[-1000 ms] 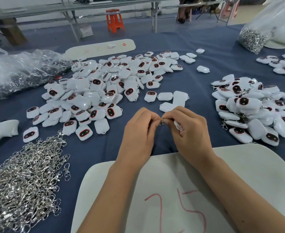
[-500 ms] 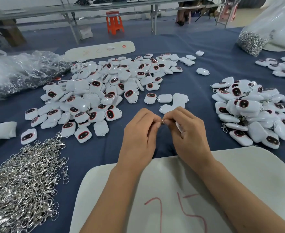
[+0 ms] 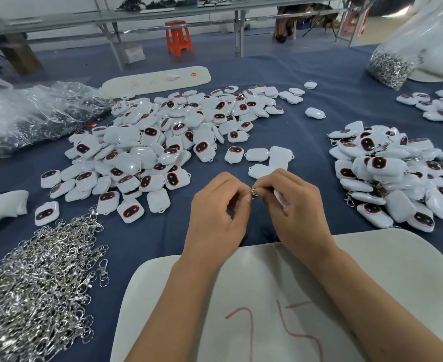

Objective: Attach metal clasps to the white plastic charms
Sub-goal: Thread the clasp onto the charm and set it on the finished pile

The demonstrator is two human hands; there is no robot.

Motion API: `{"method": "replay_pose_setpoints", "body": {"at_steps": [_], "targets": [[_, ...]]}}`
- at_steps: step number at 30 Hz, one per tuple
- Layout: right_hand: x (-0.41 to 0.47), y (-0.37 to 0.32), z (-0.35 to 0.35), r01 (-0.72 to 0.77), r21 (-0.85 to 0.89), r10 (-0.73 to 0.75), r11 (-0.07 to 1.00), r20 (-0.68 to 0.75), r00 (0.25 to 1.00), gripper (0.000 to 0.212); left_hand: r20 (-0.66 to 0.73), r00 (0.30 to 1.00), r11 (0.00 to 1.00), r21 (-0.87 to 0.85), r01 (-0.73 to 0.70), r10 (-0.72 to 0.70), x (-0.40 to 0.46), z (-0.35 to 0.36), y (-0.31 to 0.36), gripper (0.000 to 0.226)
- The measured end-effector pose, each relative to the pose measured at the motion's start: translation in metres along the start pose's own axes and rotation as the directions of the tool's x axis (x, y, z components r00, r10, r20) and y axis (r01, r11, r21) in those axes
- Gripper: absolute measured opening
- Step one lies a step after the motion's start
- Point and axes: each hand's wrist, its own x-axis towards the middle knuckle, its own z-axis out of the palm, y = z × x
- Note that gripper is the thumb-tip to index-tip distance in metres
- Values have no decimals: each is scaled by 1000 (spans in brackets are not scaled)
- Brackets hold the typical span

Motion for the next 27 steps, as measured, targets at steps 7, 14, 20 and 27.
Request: {"method": "replay_pose_setpoints", "body": {"at_steps": [7,14,20,27], "targets": [[3,2,-4,-305,318,268,898,156,951,16,-8,1000,1000,-19,6,-6,2,3,-1,20],[1,0,-2,-194,148,191,970,35,981,14,38,999,1000,9,24,-25,1,4,-4,16],[1,-1,-2,-38,39,38,999,-4,999,14,19,999,999,22,39,-39,0,2,-4,16],[1,3,-1,41,-60,-39,997,35,999,20,28,999,998,64,19,-21,-2,3,-2,17]]}}
